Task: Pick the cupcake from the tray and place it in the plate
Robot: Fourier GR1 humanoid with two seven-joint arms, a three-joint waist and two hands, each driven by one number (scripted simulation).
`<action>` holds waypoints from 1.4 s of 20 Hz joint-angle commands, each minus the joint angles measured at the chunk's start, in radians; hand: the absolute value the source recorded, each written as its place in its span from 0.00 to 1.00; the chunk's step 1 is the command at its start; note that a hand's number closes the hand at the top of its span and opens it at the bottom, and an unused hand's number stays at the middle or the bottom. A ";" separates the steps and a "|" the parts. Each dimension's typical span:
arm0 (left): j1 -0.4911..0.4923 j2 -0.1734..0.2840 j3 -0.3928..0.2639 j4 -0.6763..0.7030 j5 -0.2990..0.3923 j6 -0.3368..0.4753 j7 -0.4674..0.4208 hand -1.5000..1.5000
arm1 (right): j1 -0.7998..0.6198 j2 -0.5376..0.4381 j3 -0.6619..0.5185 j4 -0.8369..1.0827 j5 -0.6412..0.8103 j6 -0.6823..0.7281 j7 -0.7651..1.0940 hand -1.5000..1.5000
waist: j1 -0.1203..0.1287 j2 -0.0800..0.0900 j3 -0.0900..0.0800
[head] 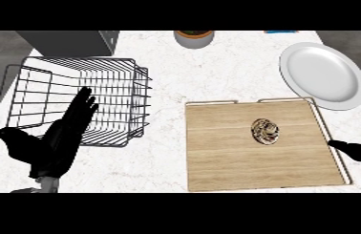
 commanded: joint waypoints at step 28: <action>0.042 -0.093 -0.048 0.197 -0.055 -0.041 0.018 0.50 | -0.260 0.162 0.443 -0.095 0.398 0.156 0.784 0.00 | 0.034 0.036 -0.023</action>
